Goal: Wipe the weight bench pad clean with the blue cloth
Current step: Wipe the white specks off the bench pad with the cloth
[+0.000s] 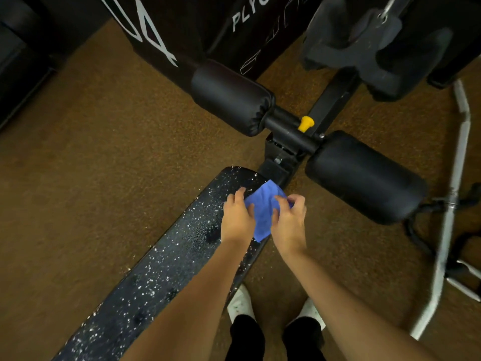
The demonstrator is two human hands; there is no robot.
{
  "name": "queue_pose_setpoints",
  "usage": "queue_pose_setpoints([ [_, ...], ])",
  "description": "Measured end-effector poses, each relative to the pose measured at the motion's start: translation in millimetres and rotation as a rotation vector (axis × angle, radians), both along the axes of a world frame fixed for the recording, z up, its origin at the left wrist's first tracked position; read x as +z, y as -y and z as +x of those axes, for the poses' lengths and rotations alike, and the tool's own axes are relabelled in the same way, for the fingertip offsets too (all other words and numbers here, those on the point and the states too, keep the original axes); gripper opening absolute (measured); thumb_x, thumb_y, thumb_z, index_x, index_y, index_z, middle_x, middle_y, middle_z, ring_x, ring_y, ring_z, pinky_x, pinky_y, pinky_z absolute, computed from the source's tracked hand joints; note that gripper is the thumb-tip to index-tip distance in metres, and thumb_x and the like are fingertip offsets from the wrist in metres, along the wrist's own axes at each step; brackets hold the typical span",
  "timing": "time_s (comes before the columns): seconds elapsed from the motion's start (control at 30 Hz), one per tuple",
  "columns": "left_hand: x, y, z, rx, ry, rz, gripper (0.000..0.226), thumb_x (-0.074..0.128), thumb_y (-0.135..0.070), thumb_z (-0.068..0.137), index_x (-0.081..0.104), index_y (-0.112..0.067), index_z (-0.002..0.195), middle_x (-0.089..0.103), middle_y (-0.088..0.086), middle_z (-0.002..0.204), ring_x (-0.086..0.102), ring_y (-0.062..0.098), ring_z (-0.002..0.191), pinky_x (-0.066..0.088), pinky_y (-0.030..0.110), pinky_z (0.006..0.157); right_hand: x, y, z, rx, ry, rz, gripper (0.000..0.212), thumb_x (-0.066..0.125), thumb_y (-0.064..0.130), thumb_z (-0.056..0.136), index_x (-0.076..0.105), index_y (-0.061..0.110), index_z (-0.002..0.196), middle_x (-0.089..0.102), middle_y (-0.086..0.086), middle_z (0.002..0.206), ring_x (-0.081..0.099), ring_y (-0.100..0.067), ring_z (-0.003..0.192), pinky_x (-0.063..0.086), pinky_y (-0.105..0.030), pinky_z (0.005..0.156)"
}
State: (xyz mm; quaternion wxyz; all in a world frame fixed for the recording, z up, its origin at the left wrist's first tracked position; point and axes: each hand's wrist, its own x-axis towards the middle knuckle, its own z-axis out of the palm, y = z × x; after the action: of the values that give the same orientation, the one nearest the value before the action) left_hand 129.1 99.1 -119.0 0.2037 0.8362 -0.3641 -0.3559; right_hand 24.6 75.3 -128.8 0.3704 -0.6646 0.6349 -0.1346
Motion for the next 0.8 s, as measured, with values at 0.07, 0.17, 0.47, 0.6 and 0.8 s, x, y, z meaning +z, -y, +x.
queue_pose_setpoints([
  [0.07,-4.3,-4.9,5.7,-0.049,0.112,-0.047,0.045,0.044,-0.014,0.095,0.034,-0.007,0.138,0.041,0.013,0.131,0.037,0.027,0.118,0.035,0.036,0.097,-12.7,-8.4,8.7,0.057,-0.126,-0.036,0.045,0.056,0.018,0.091,0.044,0.010,0.133,0.025,-0.021,0.143,0.030,-0.036,0.127,0.043,-0.048,0.097],
  [0.17,-11.7,-10.7,17.9,-0.084,0.230,-0.148,0.040,0.046,-0.011,0.093,0.042,-0.002,0.132,0.045,0.017,0.124,0.036,0.029,0.113,0.034,0.039,0.100,-19.7,-18.5,27.0,0.081,-0.298,0.032,0.073,0.044,0.046,0.093,0.007,0.017,0.150,-0.007,-0.023,0.154,-0.007,-0.046,0.140,0.010,-0.061,0.110],
  [0.47,-46.9,-31.4,68.1,-0.042,0.341,-0.123,0.056,0.020,-0.028,0.091,0.037,0.005,0.133,0.037,0.024,0.138,0.023,0.040,0.134,0.022,0.054,0.110,-45.0,-26.7,62.8,0.084,-0.467,-0.046,0.096,0.047,0.065,0.077,0.016,0.009,0.148,0.007,-0.029,0.152,0.003,-0.054,0.137,0.019,-0.070,0.101],
  [0.6,-55.2,-46.3,82.9,-0.068,0.312,-0.105,0.053,0.021,-0.026,0.095,0.032,0.005,0.136,0.033,0.024,0.141,0.017,0.038,0.137,0.018,0.052,0.113,-48.5,-21.0,64.8,0.091,-0.543,-0.070,0.086,0.050,0.051,0.080,0.021,0.005,0.147,0.019,-0.030,0.149,0.018,-0.055,0.134,0.029,-0.070,0.096],
  [0.8,-57.9,-47.6,90.9,-0.052,0.304,-0.111,0.045,0.032,-0.013,0.097,0.029,0.005,0.139,0.030,0.021,0.145,0.013,0.034,0.140,0.013,0.046,0.116,-49.6,27.9,95.8,0.266,-0.602,-0.150,0.083,0.036,0.056,0.084,0.016,0.007,0.148,0.026,-0.027,0.147,0.025,-0.050,0.132,0.025,-0.067,0.100],
])
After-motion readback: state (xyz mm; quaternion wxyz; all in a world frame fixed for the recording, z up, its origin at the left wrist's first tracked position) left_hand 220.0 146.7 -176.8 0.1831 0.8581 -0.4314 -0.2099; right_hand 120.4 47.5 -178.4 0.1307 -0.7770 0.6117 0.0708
